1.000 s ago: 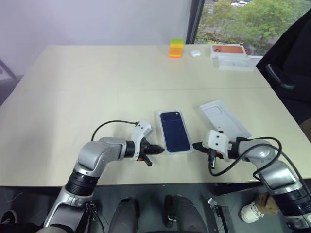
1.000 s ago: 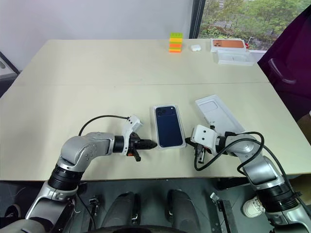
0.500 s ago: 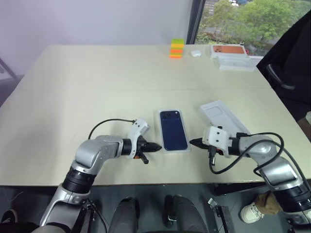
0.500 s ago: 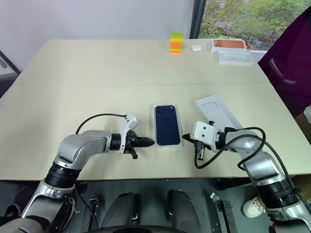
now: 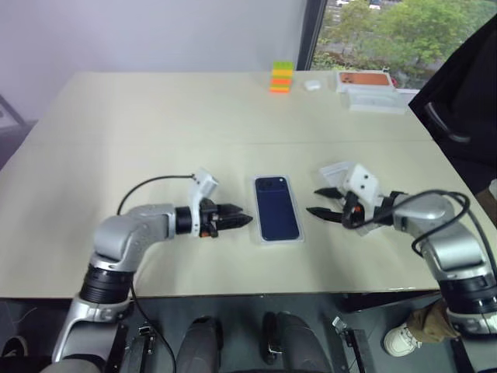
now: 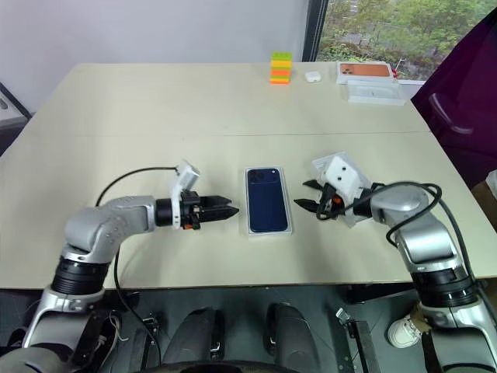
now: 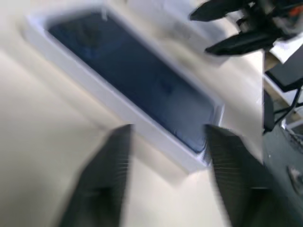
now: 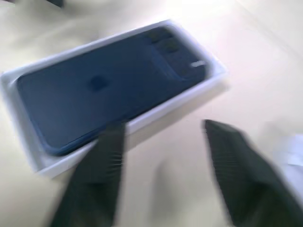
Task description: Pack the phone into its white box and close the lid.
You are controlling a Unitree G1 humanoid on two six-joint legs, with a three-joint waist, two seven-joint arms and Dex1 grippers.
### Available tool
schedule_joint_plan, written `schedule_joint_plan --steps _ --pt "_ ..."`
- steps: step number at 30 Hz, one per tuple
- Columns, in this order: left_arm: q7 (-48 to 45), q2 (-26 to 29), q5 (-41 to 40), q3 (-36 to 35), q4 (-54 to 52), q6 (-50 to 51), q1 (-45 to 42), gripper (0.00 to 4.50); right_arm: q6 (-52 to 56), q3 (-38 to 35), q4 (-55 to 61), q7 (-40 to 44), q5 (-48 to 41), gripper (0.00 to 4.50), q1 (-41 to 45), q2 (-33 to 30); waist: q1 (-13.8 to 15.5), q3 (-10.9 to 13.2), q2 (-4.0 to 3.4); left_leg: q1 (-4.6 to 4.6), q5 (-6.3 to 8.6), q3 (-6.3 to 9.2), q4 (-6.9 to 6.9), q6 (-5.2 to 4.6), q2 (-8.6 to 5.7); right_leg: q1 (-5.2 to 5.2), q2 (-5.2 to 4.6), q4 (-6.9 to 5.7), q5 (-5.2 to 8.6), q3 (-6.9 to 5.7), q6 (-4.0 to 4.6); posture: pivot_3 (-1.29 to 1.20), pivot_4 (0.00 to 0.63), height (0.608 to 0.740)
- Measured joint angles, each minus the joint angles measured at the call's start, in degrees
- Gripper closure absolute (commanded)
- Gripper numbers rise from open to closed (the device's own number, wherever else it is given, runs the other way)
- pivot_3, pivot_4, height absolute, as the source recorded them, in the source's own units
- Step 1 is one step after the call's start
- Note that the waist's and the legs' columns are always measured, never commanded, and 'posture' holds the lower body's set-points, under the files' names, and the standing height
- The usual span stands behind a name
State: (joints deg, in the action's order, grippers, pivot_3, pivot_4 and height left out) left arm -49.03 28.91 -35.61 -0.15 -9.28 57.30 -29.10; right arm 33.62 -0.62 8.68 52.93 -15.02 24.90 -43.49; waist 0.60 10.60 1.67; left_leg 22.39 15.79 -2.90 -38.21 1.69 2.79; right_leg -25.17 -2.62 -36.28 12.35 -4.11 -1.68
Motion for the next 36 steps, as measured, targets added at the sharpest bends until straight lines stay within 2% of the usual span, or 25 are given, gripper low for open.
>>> schedule_joint_plan --steps 6,11,18,21,24,30,32,36 --pt "-5.42 2.92 0.04 -0.64 2.53 -6.05 0.48 0.07 7.08 -0.24 3.57 -2.27 -1.58 0.07 0.81 -0.57 0.14 0.00 -0.01 0.07 0.00 -0.03 0.03 0.00 0.01 -0.04 -0.01 0.04 0.02 0.00 -0.03 0.00 0.150 0.740" --pt "-7.44 4.42 0.24 -0.87 4.88 -10.28 0.63 0.07 14.07 0.18 4.42 -7.33 -0.90 0.07 2.99 -0.75 0.09 0.00 0.00 0.06 0.00 -0.07 -0.02 0.00 -0.01 -0.04 -0.04 0.03 -0.01 0.00 0.01 0.00 0.150 0.740" --pt "-9.59 6.66 1.74 -0.79 6.43 -14.51 1.76 0.07 38.89 1.90 4.91 -12.53 -2.80 0.07 8.33 -1.78 0.08 0.00 -0.01 0.08 0.00 -0.05 0.04 0.00 0.02 -0.11 -0.02 0.01 -0.01 0.03 0.02 0.00 0.150 0.740" --pt "-9.58 6.61 2.17 -0.68 6.91 -15.35 1.80 0.07 44.37 2.35 5.99 -13.97 -3.81 0.07 9.88 -1.74 0.07 0.00 -0.01 0.09 0.00 -0.05 0.03 -0.01 0.02 -0.11 -0.03 0.02 -0.01 0.04 0.02 0.00 0.150 0.740" --pt "-9.40 6.22 2.37 -0.66 6.92 -15.57 1.80 0.07 47.68 3.05 6.72 -15.39 -4.28 0.07 10.71 -1.95 0.04 0.00 -0.01 0.09 0.00 -0.05 0.03 -0.01 0.01 -0.11 -0.03 0.02 -0.01 0.05 0.01 0.00 0.150 0.740" --pt "-8.06 4.57 2.66 -0.03 6.74 -16.25 3.17 0.07 54.31 9.49 6.65 -17.29 -4.55 0.07 12.79 -4.43 -0.01 0.00 -0.01 0.12 0.01 -0.06 0.03 -0.02 0.01 -0.15 -0.03 0.02 -0.01 0.06 0.01 0.00 0.150 0.740" --pt "-7.94 4.58 2.78 0.00 6.43 -16.75 3.28 0.07 54.46 12.91 4.77 -17.53 -4.15 0.07 14.68 -7.37 -0.01 0.00 -0.02 0.11 0.01 -0.06 0.03 -0.02 0.01 -0.17 -0.03 0.02 -0.01 0.09 0.01 0.00 0.150 0.740" --pt "-9.13 5.07 4.94 -0.13 5.01 -23.23 5.22 0.07 54.78 13.86 1.90 -18.89 -3.59 0.07 17.06 -6.94 -0.30 0.00 -0.01 0.11 0.02 -0.06 0.05 -0.03 0.03 -0.19 0.01 0.02 -0.01 0.12 0.02 0.00 0.150 0.740"
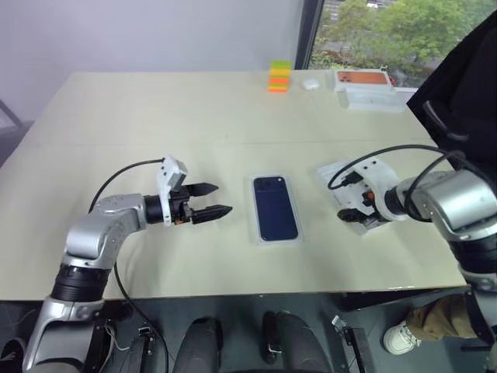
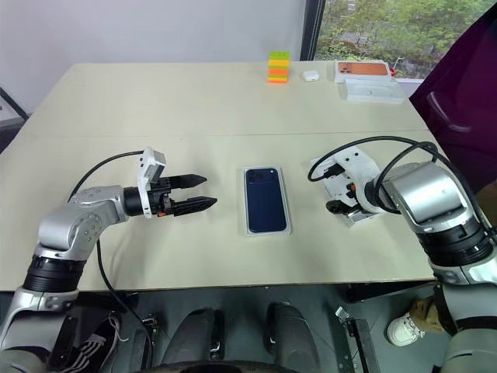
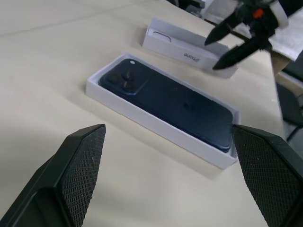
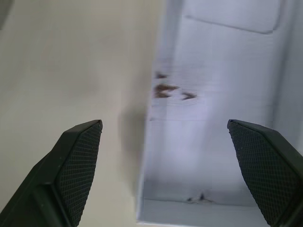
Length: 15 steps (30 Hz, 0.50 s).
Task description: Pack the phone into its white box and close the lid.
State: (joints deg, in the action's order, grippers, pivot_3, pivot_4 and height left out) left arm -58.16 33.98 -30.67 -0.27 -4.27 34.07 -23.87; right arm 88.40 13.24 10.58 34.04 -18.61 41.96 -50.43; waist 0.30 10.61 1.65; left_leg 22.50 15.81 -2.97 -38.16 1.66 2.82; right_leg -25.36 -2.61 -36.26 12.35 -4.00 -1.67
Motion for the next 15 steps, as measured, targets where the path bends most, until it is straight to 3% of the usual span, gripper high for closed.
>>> schedule_joint_plan --steps 10,15 --pt "-9.36 4.59 -0.62 -3.42 -2.86 -11.81 4.89 0.07 3.72 0.23 -4.40 -3.57 -2.00 0.07 4.02 6.40 0.06 0.01 -0.02 0.03 0.00 -0.02 0.03 0.00 0.01 -0.04 -0.03 -0.01 0.00 0.00 0.00 0.00 0.150 0.740" --pt "-9.22 3.65 -0.50 -3.29 -2.61 -13.55 5.02 0.07 3.73 0.24 -7.85 -5.64 -2.37 0.07 6.00 7.29 0.30 0.01 -0.03 0.08 0.00 -0.03 0.00 -0.01 -0.01 -0.06 -0.06 0.01 0.00 0.01 0.00 0.00 0.150 0.740"
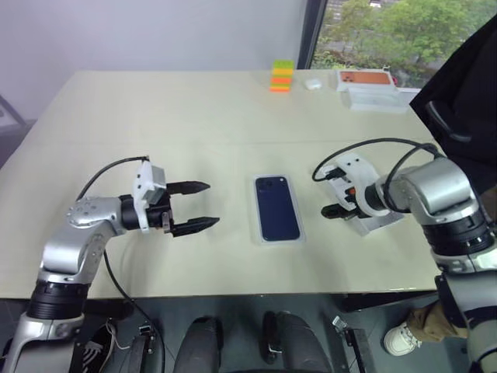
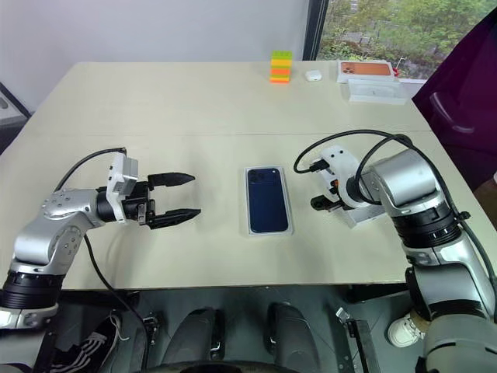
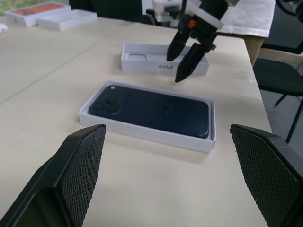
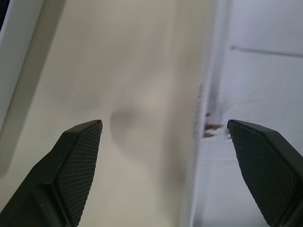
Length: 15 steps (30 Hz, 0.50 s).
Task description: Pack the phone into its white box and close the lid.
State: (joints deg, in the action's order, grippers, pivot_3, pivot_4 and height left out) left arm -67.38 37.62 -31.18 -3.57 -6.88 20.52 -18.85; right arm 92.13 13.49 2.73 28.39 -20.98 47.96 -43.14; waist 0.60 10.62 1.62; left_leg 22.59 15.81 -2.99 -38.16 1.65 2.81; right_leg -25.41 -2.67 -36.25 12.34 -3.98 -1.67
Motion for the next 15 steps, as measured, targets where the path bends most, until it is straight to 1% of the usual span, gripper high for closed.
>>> schedule_joint_plan --steps 6,7,9,10,15 --pt "1.40 -1.53 0.25 0.73 -0.42 -0.10 0.03 0.07 -0.11 0.54 -3.10 -1.66 0.72 0.07 1.24 1.05 -0.04 0.00 0.00 0.00 0.01 -0.02 0.03 -0.03 0.03 -0.01 0.07 0.00 0.00 -0.02 -0.01 0.00 0.150 0.740" --pt "1.55 -1.53 0.24 0.73 -0.78 -0.08 0.08 0.03 -0.22 0.72 -3.77 -1.85 0.93 0.30 1.24 1.27 -0.05 0.00 0.00 0.00 0.01 -0.02 0.03 -0.03 0.03 -0.01 0.07 0.00 0.00 -0.02 -0.01 0.00 0.150 0.740" --pt "1.64 -1.52 0.24 0.73 -1.21 -0.08 0.16 0.00 -0.50 0.99 -4.26 -2.14 1.24 0.91 1.24 1.54 -0.18 0.00 0.00 0.00 0.01 -0.02 0.03 -0.03 0.03 -0.01 0.07 0.00 0.00 -0.02 -0.01 0.00 0.150 0.740" --pt "1.70 -1.52 0.24 0.73 -1.28 -0.08 0.24 0.00 -0.94 1.33 -4.25 -2.18 1.35 1.35 1.24 1.54 -0.26 0.00 0.00 -0.01 0.02 -0.01 0.03 -0.03 0.03 -0.01 0.06 0.00 0.00 -0.01 -0.01 0.00 0.150 0.740" --pt "2.33 -1.53 0.28 0.75 -1.93 0.05 0.81 0.00 -2.96 2.24 -4.24 -2.77 2.36 4.01 0.53 1.59 -0.33 0.00 0.00 0.00 0.02 -0.01 0.03 -0.03 0.03 -0.01 0.06 0.00 0.00 -0.02 -0.01 0.00 0.150 0.740"
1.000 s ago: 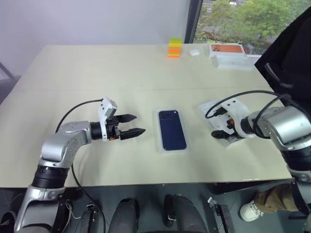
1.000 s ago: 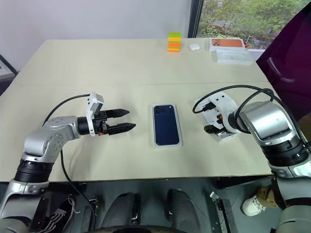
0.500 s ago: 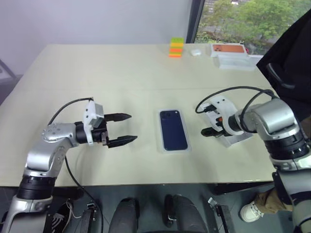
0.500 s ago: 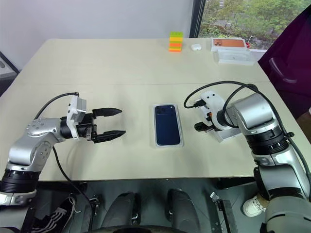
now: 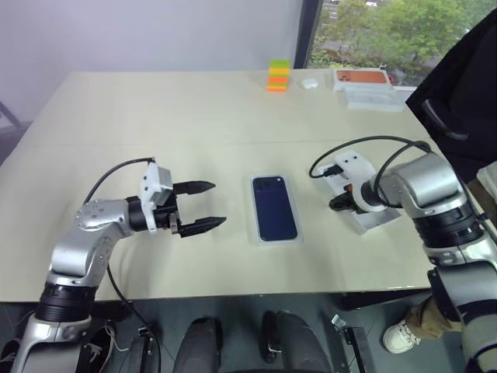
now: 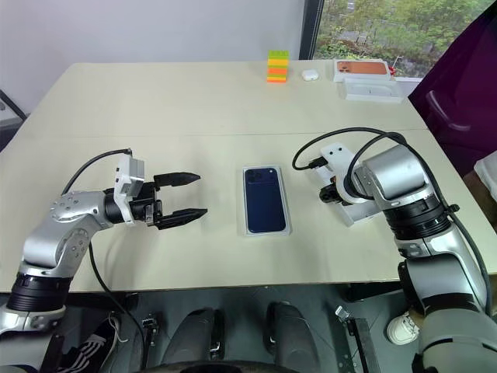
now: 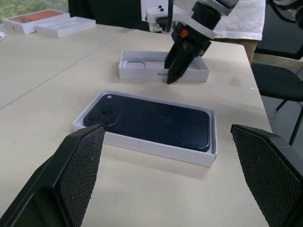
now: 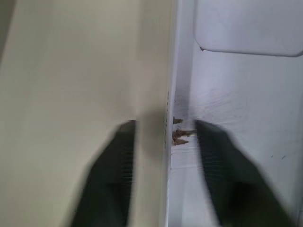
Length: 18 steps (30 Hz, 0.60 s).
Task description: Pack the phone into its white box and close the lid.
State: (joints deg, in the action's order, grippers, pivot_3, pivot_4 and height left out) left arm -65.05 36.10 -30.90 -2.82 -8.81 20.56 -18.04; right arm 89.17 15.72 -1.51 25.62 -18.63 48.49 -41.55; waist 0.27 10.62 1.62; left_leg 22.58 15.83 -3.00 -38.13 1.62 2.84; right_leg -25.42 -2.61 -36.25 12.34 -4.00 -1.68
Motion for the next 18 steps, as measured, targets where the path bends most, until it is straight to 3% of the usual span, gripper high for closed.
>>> schedule_joint_plan --steps 1,18 --pt "0.11 0.00 0.00 0.00 -0.21 0.04 0.00 0.00 -0.45 0.02 0.02 0.00 0.28 4.44 -0.15 -0.08 0.01 0.00 0.00 0.00 0.00 0.00 0.00 0.00 0.00 0.00 0.00 0.00 0.00 0.00 0.00 0.00 0.150 0.740" --pt "1.57 0.01 1.01 0.31 -0.24 0.31 -0.12 0.00 -2.66 0.15 1.46 -0.01 1.57 4.48 -1.68 0.12 -0.03 -0.03 0.05 -0.09 0.00 0.01 -0.03 0.00 0.00 0.08 -0.01 0.00 0.00 0.01 0.00 0.00 0.150 0.740"
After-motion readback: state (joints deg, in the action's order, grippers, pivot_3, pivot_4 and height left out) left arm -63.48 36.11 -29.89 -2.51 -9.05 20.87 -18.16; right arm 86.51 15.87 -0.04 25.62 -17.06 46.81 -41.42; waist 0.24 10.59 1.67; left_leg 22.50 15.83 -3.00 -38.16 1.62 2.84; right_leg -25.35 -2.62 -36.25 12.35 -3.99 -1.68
